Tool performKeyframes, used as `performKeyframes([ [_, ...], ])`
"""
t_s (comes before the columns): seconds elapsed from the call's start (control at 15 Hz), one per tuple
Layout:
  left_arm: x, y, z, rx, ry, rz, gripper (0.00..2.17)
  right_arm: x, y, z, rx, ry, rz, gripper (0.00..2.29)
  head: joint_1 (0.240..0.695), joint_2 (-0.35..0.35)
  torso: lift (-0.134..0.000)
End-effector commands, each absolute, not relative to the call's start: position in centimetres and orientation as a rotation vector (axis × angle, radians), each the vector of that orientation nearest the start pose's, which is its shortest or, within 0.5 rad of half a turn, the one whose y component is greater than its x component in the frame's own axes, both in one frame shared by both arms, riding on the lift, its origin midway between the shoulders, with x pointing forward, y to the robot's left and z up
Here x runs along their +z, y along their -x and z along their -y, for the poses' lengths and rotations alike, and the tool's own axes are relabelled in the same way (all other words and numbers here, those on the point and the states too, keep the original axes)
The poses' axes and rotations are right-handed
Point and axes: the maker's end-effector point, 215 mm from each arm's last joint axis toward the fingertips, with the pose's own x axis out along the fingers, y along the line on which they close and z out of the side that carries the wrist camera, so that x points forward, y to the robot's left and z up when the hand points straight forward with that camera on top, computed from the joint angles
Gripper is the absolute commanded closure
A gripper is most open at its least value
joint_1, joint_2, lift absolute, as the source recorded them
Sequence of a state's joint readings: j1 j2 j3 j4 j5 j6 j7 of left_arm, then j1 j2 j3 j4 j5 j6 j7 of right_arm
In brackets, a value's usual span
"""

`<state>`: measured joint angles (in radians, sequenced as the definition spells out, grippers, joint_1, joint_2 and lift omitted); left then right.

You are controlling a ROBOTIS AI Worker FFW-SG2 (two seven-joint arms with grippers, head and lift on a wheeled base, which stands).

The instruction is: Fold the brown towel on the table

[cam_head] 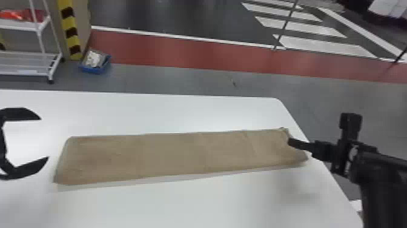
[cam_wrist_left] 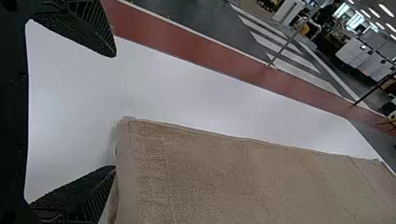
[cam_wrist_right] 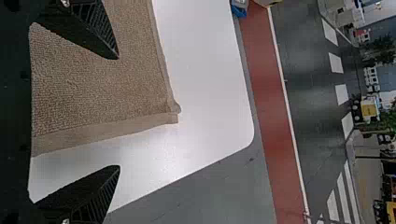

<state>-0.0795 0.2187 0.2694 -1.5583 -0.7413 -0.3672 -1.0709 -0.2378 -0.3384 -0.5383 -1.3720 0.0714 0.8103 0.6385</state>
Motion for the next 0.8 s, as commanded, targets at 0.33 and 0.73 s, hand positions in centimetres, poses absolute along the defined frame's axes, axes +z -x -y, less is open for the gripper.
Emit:
performKeyframes([
  [0.33, -39.18, -52.8, -27.25, -0.84, -1.032, -0.248, 0.02, -43.58, -52.67, 54.04, -0.058, -0.201, -0.656, 0.04, 0.695, -0.274, -0.124],
  [0.73, -39.31, -52.69, -27.17, -0.844, -1.03, -0.25, 0.02, -43.43, -52.53, 54.06, -0.059, -0.202, -0.659, 0.04, 0.695, -0.274, -0.124],
])
